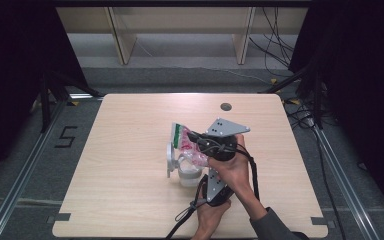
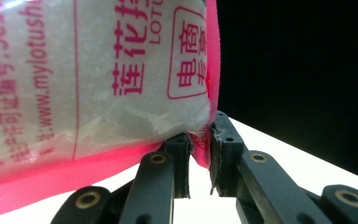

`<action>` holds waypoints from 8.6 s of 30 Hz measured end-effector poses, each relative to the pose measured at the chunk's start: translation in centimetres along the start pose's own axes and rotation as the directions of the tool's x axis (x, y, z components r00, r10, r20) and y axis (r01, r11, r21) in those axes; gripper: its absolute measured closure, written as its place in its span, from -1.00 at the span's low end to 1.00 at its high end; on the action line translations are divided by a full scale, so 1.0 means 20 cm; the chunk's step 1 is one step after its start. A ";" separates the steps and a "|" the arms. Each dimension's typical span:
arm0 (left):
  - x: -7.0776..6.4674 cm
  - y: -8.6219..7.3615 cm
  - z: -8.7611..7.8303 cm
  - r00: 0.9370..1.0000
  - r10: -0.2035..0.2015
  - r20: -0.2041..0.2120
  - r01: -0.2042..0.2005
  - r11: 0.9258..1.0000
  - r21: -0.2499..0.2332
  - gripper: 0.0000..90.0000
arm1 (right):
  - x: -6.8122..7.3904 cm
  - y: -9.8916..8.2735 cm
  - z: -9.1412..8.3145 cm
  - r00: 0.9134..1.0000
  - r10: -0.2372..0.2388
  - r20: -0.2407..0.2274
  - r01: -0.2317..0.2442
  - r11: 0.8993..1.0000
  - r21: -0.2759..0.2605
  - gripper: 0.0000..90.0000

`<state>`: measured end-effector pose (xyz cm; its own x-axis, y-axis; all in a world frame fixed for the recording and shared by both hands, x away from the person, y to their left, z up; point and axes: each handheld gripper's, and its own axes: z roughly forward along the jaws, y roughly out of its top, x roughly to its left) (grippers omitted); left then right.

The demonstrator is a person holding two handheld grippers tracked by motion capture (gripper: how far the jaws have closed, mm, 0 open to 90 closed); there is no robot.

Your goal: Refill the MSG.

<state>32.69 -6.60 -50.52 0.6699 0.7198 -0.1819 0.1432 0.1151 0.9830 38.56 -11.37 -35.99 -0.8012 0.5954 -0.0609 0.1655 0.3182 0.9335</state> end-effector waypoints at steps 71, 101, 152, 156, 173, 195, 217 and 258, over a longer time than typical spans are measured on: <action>0.01 0.00 0.00 1.000 0.002 -0.004 -0.002 1.000 0.001 0.76 | 0.01 0.00 0.01 1.000 -0.014 0.010 0.014 1.000 -0.002 1.00; 0.01 0.00 0.00 1.000 0.000 -0.009 0.000 1.000 0.004 0.76 | 0.01 -0.01 0.02 1.000 -0.010 0.014 0.010 1.000 0.002 1.00; 0.00 -0.01 -0.01 1.000 -0.004 -0.006 0.004 1.000 0.013 0.76 | 0.01 -0.01 0.01 1.000 0.014 -0.003 -0.014 1.000 0.013 1.00; 0.00 -0.01 -0.01 1.000 -0.004 -0.007 0.004 1.000 0.014 0.76 | 0.00 -0.01 0.00 1.000 0.000 0.001 0.000 1.000 -0.002 1.00; 0.00 -0.02 -0.01 1.000 0.002 -0.004 -0.002 1.000 0.006 0.76 | -0.01 -0.01 -0.01 0.999 0.027 -0.018 -0.026 1.000 0.002 1.00; 0.02 -0.05 -0.05 0.997 0.081 -0.020 -0.079 0.993 0.091 0.76 | -0.06 -0.01 -0.13 0.997 0.062 -0.036 -0.064 0.997 -0.050 1.00; 0.02 -0.07 -0.06 0.997 0.081 -0.005 -0.080 0.990 0.113 0.67 | -0.14 -0.04 -0.25 0.996 0.083 -0.043 -0.087 0.990 -0.115 1.00; 0.04 -0.06 -0.21 0.991 0.135 0.005 -0.133 0.965 0.226 0.08 | -0.20 -0.10 -0.37 0.988 0.142 -0.054 -0.150 0.970 -0.193 1.00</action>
<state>29.95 -3.34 -51.64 0.6870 0.7252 -0.0472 0.2135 -0.1392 0.9670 37.11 -19.77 -35.04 -0.7993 0.5940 0.0911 0.1694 0.0772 0.9825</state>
